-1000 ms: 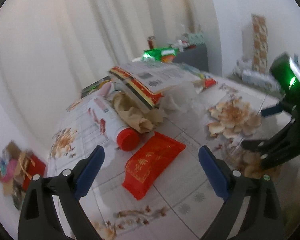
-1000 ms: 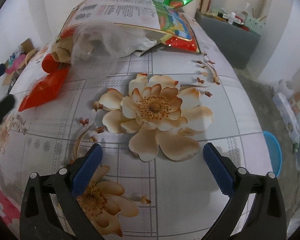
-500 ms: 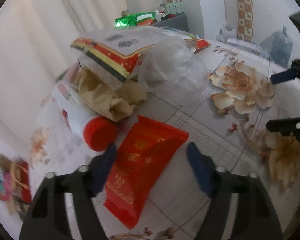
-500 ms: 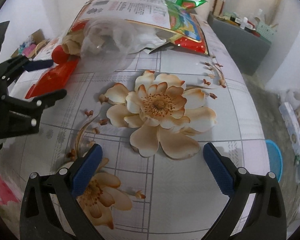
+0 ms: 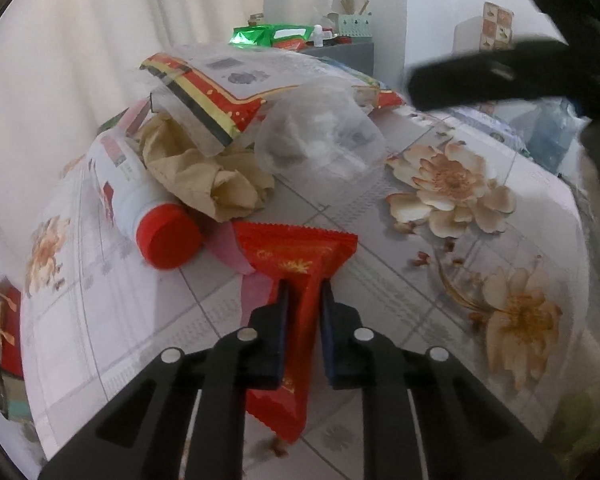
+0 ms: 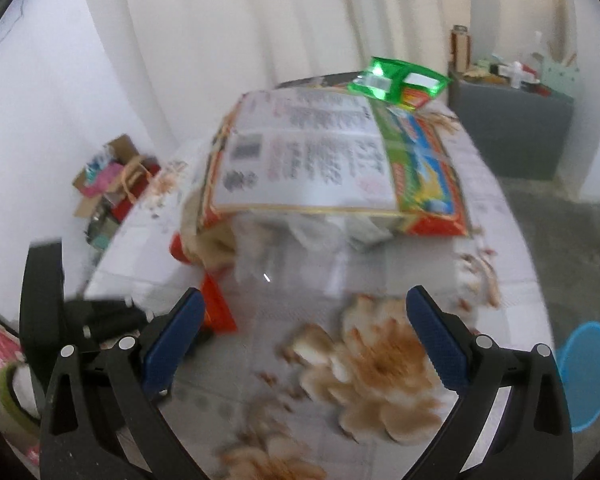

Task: Collect trash
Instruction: 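Grasp the clear plastic cup rim with the right gripper, then carry the wrapper and cup to the blue wastebasket and open both grippers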

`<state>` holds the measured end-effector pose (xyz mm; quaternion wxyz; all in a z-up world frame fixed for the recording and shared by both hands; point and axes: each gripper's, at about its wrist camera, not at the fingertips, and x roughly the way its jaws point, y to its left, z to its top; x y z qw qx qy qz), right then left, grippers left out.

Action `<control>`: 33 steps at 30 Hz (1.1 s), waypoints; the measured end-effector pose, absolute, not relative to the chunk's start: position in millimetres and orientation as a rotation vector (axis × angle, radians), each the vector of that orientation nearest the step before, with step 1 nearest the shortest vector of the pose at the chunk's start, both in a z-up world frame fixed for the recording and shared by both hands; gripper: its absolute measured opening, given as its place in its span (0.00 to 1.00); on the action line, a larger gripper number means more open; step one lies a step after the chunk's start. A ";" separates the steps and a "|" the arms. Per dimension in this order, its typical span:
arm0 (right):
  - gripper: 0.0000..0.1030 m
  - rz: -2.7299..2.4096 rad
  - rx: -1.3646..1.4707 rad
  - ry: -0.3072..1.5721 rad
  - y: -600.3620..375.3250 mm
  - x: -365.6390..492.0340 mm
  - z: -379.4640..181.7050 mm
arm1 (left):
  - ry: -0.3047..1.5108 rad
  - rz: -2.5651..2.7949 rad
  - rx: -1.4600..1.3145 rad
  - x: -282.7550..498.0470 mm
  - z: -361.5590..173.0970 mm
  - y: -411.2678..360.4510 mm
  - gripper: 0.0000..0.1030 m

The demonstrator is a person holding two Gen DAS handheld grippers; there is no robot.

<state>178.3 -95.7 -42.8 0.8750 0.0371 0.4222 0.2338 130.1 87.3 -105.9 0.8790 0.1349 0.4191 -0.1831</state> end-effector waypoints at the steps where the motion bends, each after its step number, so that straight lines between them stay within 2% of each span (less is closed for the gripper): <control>1: 0.94 0.494 0.085 0.884 -93.7 179.0 -43.3 | 0.879 -0.381 0.272 127.2 -104.6 89.5 0.12; 9: 0.92 0.535 0.172 0.972 -78.3 227.1 -68.3 | 0.870 -0.388 0.152 109.3 -90.5 93.5 0.12; 11: 0.80 0.528 0.177 0.997 -78.0 233.8 -74.6 | 0.861 -0.387 0.142 104.3 -88.2 94.0 0.12; 14: 0.68 0.550 0.225 1.030 -81.7 237.4 -81.0 | 0.861 -0.387 0.117 101.1 -87.0 96.7 0.12; 33: 0.67 0.454 0.369 1.002 -155.2 163.2 -70.4 | 0.849 -0.446 -0.009 104.5 -63.4 97.2 0.11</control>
